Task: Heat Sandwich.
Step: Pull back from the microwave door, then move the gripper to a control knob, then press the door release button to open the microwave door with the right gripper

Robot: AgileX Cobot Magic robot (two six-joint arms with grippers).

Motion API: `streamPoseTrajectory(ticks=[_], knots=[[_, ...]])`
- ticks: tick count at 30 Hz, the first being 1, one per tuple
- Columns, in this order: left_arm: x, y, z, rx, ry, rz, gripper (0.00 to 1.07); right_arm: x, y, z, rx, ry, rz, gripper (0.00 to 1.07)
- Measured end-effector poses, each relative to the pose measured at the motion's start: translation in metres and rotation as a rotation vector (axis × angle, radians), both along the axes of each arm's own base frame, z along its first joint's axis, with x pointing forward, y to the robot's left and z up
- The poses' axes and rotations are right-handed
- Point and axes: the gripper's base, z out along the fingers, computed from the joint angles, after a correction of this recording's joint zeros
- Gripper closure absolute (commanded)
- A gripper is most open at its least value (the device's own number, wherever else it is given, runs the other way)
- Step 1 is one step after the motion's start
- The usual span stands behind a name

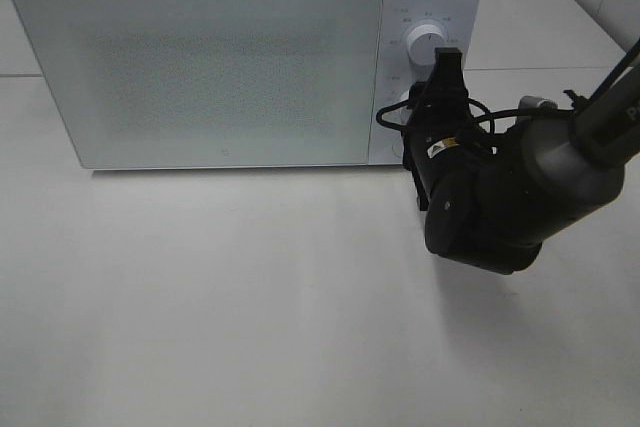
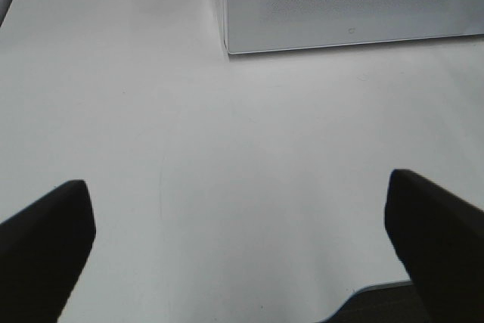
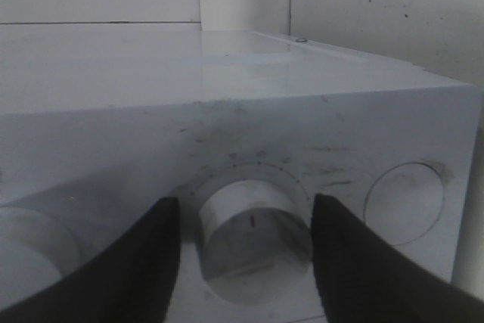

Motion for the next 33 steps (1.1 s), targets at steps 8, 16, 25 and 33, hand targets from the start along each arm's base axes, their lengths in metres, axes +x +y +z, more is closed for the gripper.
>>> streamPoseTrajectory(ticks=[8, 16, 25, 33], knots=[[0.000, 0.000, 0.000, 0.000, 0.000, 0.000, 0.07, 0.000, 0.000, 0.002, -0.009, -0.030, 0.001, 0.30], [0.000, 0.000, 0.000, 0.000, 0.000, 0.000, 0.07, -0.001, 0.000, 0.002, -0.018, -0.036, 0.010, 0.31], [0.000, 0.000, 0.000, 0.000, 0.000, 0.000, 0.07, -0.022, -0.008, 0.008, -0.078, 0.021, 0.103, 0.31], [0.000, 0.000, 0.000, 0.000, 0.000, 0.000, 0.07, -0.048, -0.011, 0.010, -0.231, 0.186, 0.301, 0.31]])
